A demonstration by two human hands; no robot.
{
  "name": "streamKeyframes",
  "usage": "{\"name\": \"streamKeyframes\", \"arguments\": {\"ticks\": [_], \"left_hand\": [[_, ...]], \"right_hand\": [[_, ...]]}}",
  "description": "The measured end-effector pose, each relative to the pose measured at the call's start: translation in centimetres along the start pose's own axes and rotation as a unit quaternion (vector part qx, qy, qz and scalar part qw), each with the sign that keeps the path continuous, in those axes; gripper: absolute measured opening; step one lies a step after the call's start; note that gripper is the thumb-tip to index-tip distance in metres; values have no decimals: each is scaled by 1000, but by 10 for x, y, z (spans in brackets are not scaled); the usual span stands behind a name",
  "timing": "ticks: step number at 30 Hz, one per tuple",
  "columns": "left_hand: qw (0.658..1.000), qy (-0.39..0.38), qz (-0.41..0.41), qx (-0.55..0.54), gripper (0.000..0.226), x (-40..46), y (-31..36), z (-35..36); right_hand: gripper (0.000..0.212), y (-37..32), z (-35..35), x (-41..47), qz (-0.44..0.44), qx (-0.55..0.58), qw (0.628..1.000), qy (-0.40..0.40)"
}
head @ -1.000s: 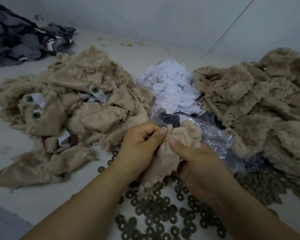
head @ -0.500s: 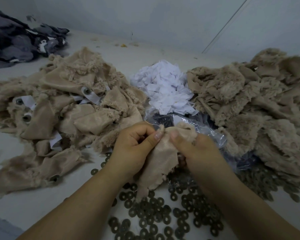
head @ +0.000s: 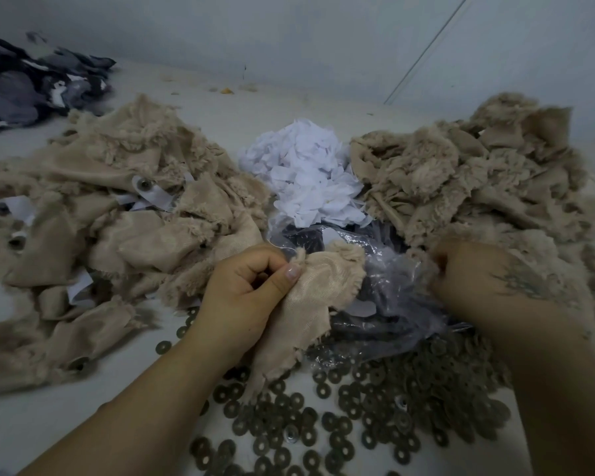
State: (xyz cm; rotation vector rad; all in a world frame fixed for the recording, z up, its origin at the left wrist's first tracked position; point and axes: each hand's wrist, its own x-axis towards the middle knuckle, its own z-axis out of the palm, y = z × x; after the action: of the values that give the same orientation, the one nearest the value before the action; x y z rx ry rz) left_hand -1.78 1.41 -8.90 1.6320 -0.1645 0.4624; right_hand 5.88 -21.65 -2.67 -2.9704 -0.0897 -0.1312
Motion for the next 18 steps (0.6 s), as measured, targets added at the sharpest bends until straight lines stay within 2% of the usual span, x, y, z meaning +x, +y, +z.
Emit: {"name": "streamKeyframes", "arguments": {"ticks": [2,4,6,9,11,13,18], "left_hand": [[1000,0,-2,1,23,0,0,0],[1000,-2,-2,3,22,-1,0,0],[1000,-3,-1,8,21,-1,-1,0],[1000,-4,2,21,22,-1,-2,1],[1000,-5,3,21,23,-1,-3,0],[1000,-5,0,20,23,-1,-3,0],[1000,-12,6,21,24,-2,-1,-1]], "right_hand": [[10,4,-4,1,36,23,999,18],[14,11,-7,6,61,64,995,46],[20,10,-10,5,47,62,995,61],[42,5,-4,3,-48,36,998,-1],[32,2,2,3,-89,10,994,-56],[20,4,1,5,-62,5,994,-90],[16,22,-29,4,13,-102,988,-111]]}}
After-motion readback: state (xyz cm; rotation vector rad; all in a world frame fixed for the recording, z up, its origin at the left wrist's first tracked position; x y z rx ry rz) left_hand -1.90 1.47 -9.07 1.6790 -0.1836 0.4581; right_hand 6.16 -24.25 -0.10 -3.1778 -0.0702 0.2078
